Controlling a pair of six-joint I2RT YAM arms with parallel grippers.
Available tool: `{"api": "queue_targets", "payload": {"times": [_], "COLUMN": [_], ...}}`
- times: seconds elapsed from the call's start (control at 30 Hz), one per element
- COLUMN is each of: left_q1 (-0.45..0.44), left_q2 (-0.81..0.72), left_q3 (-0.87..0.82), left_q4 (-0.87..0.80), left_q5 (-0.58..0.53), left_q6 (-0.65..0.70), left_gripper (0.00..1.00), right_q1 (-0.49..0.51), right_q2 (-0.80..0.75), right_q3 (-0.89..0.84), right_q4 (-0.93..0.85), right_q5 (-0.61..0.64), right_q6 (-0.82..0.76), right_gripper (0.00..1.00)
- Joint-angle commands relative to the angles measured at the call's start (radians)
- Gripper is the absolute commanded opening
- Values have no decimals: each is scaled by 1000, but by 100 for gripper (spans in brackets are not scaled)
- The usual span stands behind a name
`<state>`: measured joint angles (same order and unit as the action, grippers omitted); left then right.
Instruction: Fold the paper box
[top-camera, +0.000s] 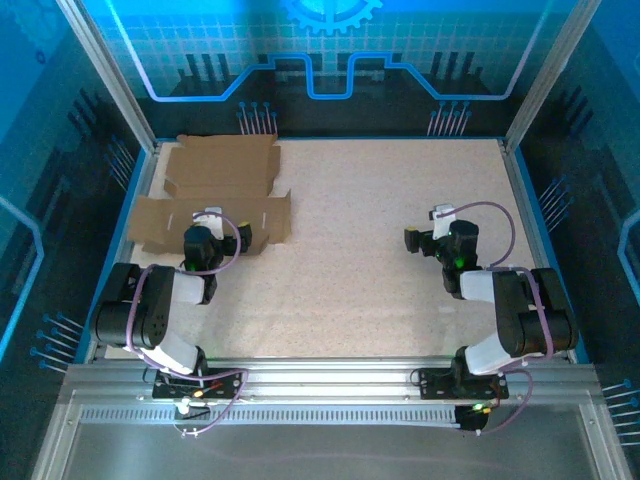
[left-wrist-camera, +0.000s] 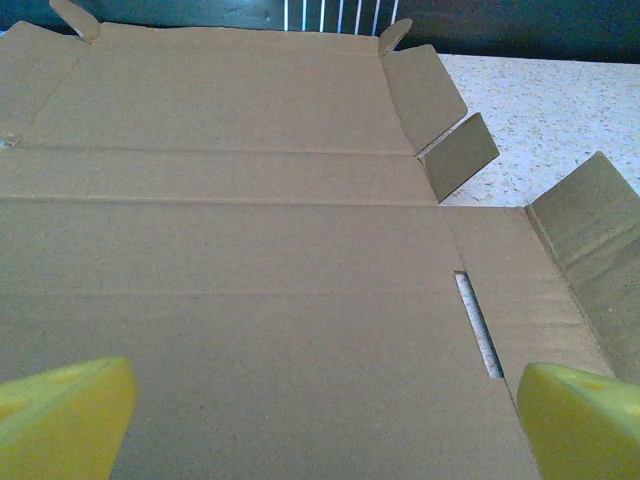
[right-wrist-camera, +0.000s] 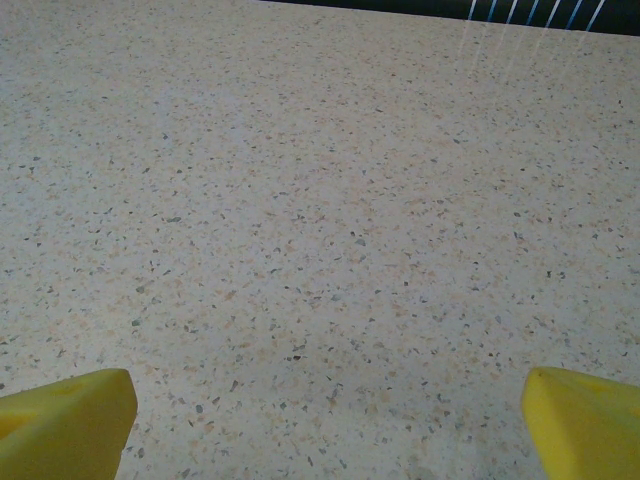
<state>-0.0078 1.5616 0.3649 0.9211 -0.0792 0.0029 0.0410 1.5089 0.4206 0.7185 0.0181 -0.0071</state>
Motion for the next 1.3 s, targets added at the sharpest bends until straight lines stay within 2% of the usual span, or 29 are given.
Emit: {"api": "queue_targets", "payload": {"times": [0.0,0.17,0.33,0.57,0.7,0.87,1.0,1.17,1.27], "left_q1": [-4,-4,-14,-63,-82,-84,-84,-84,-84], "left_q2": [-9,-9,-87,-305,-401,-501,-562,-624,-640], "left_q3": [20,16,-40,-1,30,69,95,93,83], "left_q4": [1,9,46,-232,-366,-522,-645,-740,-765], "left_q5": [-4,-5,-24,-61,-56,-65,-87,-113,-106], "left_q6": [8,10,16,16,-35,-126,-161,-201,-218], "left_gripper": [99,99,99,99,99,99,99,99,99], "right_q1": [7,11,96,327,449,594,693,747,770], "right_q2": [-3,-8,-117,-129,-44,110,267,440,543], "right_q3": [18,21,124,344,527,720,882,1017,1091], "right_q4": [24,17,-263,-611,-779,-866,-917,-904,-910], "right_q5": [-1,5,117,261,255,212,201,102,62], "right_q6": [-4,-7,-54,-31,122,357,484,604,648], "right_gripper": [100,100,100,100,100,99,88,76,65]}}
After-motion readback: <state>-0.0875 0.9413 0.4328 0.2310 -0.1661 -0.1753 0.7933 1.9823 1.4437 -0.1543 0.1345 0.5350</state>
